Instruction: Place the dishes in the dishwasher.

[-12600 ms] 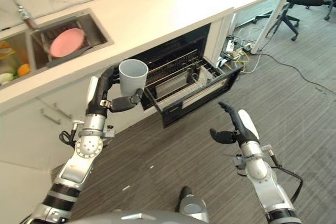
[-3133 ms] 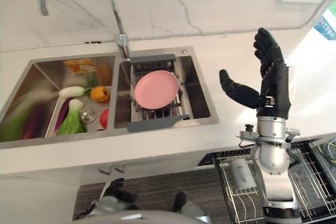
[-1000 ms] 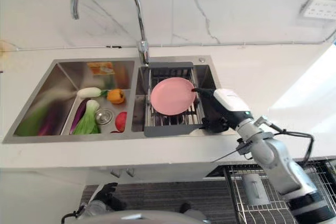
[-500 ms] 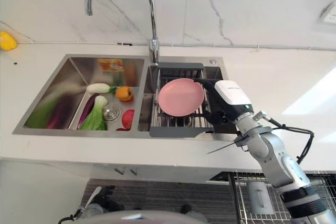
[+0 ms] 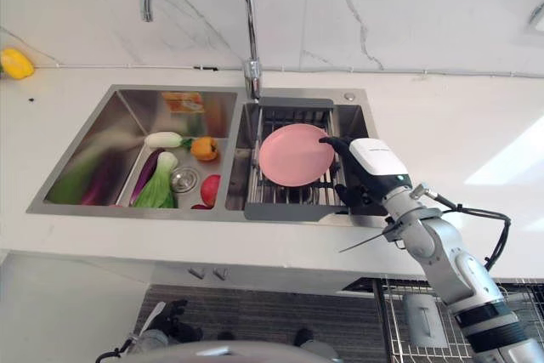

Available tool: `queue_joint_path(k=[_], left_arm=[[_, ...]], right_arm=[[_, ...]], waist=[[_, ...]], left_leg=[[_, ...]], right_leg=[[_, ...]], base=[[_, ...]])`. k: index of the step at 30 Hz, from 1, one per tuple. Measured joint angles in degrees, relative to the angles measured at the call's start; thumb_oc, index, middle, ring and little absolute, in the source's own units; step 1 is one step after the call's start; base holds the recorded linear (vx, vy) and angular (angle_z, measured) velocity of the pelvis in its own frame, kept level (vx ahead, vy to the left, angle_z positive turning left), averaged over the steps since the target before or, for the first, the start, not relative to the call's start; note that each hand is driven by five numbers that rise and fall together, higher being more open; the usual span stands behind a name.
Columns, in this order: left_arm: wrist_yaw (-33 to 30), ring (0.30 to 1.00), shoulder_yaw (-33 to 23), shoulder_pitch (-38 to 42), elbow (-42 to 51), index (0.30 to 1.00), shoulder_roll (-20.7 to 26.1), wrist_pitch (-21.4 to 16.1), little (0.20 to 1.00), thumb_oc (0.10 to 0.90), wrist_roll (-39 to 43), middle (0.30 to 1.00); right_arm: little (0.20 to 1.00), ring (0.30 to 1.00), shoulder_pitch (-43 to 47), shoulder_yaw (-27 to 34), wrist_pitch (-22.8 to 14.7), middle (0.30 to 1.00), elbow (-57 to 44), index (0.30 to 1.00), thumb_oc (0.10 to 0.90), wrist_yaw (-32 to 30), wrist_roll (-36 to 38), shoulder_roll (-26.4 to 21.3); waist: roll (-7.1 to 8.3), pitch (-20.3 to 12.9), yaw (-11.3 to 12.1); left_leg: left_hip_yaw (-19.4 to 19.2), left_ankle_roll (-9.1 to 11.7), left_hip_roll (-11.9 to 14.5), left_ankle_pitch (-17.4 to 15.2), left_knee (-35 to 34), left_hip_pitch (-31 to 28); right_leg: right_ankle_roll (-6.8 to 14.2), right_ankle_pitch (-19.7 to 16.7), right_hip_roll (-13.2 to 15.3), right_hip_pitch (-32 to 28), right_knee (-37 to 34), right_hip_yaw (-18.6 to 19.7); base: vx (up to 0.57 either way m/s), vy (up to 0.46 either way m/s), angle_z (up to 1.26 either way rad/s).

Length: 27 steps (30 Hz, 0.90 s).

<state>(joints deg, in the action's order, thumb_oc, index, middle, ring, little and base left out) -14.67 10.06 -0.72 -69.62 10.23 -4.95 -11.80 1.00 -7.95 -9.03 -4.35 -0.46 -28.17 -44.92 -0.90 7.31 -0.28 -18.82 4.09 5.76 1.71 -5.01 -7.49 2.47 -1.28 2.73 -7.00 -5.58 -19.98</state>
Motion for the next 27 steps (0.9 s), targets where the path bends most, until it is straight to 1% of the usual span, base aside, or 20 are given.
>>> queue_joint_path(k=[9,12,15,18,20,21,22,25,27], left_arm=[[-0.06,0.900,-0.03,0.03,0.27,0.900,-0.34,-0.07,0.900,0.800,0.00,0.900],[-0.12,0.900,-0.08,0.12,0.28,0.900,-0.46,-0.09,0.900,0.800,0.00,0.900],[-0.34,0.900,-0.09,0.09,0.26,0.900,-0.46,-0.13,0.900,0.800,0.00,0.900],[-0.69,0.900,-0.07,0.16,0.47,0.900,-0.55,-0.12,0.900,0.800,0.00,0.900],[-1.19,0.900,-0.04,0.10,0.50,0.900,-0.57,-0.05,0.900,0.800,0.00,0.900],[-1.49,0.900,-0.05,-0.11,0.53,0.900,-0.52,0.04,0.900,0.800,0.00,0.900],[-1.72,0.900,-0.05,-0.23,0.48,0.900,-0.49,0.08,0.900,0.800,-0.01,0.900],[-2.73,0.900,0.13,-0.26,0.33,0.900,-0.34,0.12,0.900,0.800,-0.03,0.900],[-3.40,0.900,0.29,-0.15,0.27,0.900,-0.19,0.12,0.900,0.800,-0.06,0.900]], right_arm=[[0.900,0.900,4.50,-4.07,0.01,0.900,2.76,0.900,0.800,-0.20,-3.60,0.02],[0.900,0.900,5.99,-5.91,0.01,0.900,5.70,0.900,0.800,-0.25,-5.63,0.03],[0.900,0.900,7.24,-7.40,0.11,0.900,7.81,0.900,0.800,-0.54,-7.38,0.04],[0.900,0.900,7.42,-8.87,0.31,0.900,10.60,0.900,0.800,-1.58,-10.75,0.07],[0.900,0.900,7.43,-9.27,0.24,0.900,12.61,0.900,0.800,-3.47,-13.31,0.51],[0.900,0.900,7.38,-9.24,0.55,0.900,13.47,0.900,0.800,-5.86,-15.41,1.16],[0.300,0.300,7.38,-9.28,0.67,0.300,14.34,0.300,0.400,-7.57,-17.05,1.65],[0.300,0.300,6.98,-9.23,1.61,0.300,15.40,0.300,0.400,-12.02,-22.15,3.96],[0.300,0.300,7.00,-9.25,2.73,0.300,16.16,0.300,0.400,-12.47,-23.77,4.68]], waist=[[-0.67,0.31,0.62],[-0.80,0.28,1.73],[-0.81,0.28,2.15],[-0.85,0.30,3.08],[-0.84,0.31,3.26],[-0.83,0.31,3.27],[-0.80,0.31,3.30],[-0.62,0.35,3.01],[-0.30,0.16,3.06]], left_leg=[[1.22,-0.08,-0.10,0.41,0.03,0.52],[1.89,-0.10,-0.15,0.50,0.04,0.67],[2.27,-0.14,-0.18,0.56,0.04,0.80],[3.32,-0.13,-0.26,0.57,0.07,0.77],[3.72,-0.13,-0.32,0.58,0.08,0.85],[3.98,-0.14,-0.38,0.58,0.08,0.98],[4.02,-0.14,-0.43,0.58,0.09,0.91],[4.11,-0.20,-0.51,0.62,0.22,1.03],[4.23,-0.22,-0.50,0.63,0.23,1.21]], right_leg=[[0.00,0.00,0.15,-0.14,0.00,-1.32],[-0.01,0.00,0.18,-0.29,0.01,-1.95],[0.00,0.00,0.21,-0.41,0.01,-2.41],[0.01,0.01,0.27,-1.01,0.01,-3.41],[0.09,0.08,0.32,-1.14,0.01,-3.82],[0.12,0.10,0.39,-1.15,0.01,-4.11],[0.12,0.10,0.45,-1.26,0.01,-4.19],[0.23,0.17,0.56,-1.25,0.00,-4.47],[0.41,0.33,0.58,-1.26,-0.01,-4.68]], base=[[0.00,0.001,0.08],[0.00,-0.004,0.09],[0.00,-0.001,0.08],[0.00,-0.007,0.17],[0.00,-0.005,0.13],[0.00,-0.008,0.08],[0.00,-0.006,0.06],[0.00,0.000,0.00],[0.01,0.000,0.03]])
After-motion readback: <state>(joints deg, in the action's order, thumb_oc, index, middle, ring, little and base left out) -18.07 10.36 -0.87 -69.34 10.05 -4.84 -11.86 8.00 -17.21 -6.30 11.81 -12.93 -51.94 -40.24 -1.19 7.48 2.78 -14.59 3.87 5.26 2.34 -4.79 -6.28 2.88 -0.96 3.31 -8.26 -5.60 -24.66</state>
